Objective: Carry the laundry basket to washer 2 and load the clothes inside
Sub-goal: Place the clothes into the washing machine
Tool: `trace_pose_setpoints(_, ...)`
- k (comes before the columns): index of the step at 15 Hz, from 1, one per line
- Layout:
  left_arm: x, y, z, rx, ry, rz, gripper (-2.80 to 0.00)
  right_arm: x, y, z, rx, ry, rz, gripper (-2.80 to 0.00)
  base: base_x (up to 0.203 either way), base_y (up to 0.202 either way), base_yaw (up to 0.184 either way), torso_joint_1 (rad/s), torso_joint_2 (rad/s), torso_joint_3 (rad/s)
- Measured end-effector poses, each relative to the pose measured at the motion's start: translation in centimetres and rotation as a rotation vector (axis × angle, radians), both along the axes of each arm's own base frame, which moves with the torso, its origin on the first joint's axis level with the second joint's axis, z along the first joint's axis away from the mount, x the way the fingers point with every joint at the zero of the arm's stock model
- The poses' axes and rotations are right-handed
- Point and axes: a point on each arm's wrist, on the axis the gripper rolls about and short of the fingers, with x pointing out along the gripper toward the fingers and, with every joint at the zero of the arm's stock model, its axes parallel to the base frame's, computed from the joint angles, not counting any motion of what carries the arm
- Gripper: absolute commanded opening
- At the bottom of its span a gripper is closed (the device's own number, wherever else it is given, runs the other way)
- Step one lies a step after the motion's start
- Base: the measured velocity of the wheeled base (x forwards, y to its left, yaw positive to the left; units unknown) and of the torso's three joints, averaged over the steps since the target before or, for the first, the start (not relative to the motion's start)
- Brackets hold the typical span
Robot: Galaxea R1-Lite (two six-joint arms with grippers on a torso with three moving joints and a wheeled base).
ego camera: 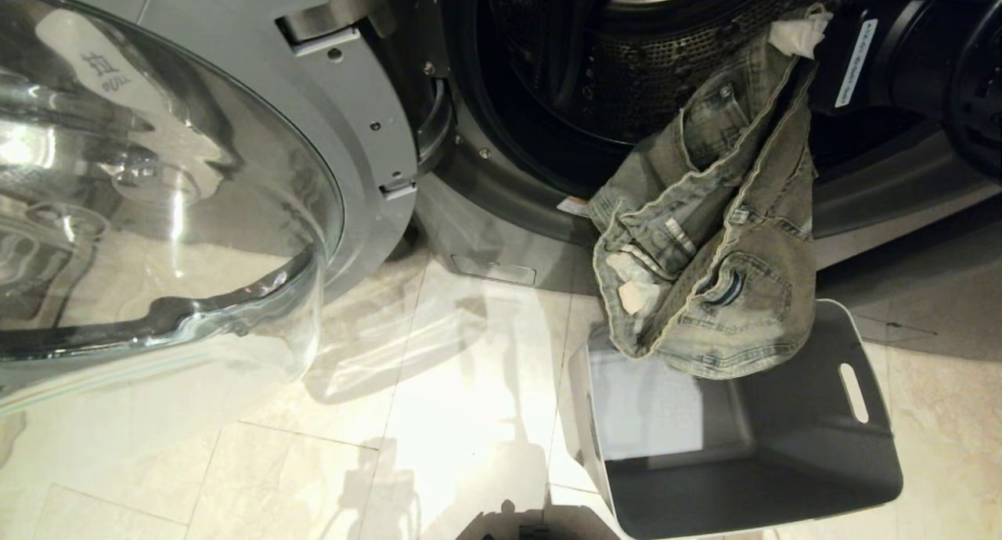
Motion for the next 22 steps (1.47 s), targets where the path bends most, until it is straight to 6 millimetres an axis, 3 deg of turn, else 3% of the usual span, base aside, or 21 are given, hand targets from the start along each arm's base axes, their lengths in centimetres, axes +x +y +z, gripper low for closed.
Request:
trace_pose_setpoints(5,0.0,0.0,0.0,-0.001,0.0,0.0,-2.8,-0.2,1.1,1.8,-0.017,-0.067,0.029,-2.8,0.0,0.0,0.0,0.0,0.0,0.0)
trace_pose_setpoints(10,0.0,0.0,0.0,-0.001,0.0,0.0,-2.8,1.1,2.2,1.6,-0.029,-0.087,0.03,-2.8,0.0,0.0,0.0,0.0,0.0,0.0)
trace_pose_setpoints(13,0.0,0.0,0.0,-0.001,0.0,0.0,-2.8,2.7,3.4,1.3,-0.055,-0.139,0.016,-2.8,0.0,0.0,0.0,0.0,0.0,0.0)
trace_pose_setpoints(22,0.0,0.0,0.0,-0.001,0.0,0.0,-2.8,9.3,7.5,-2.3,-0.097,-0.304,-0.107,-2.8,0.0,0.0,0.0,0.0,0.0,0.0)
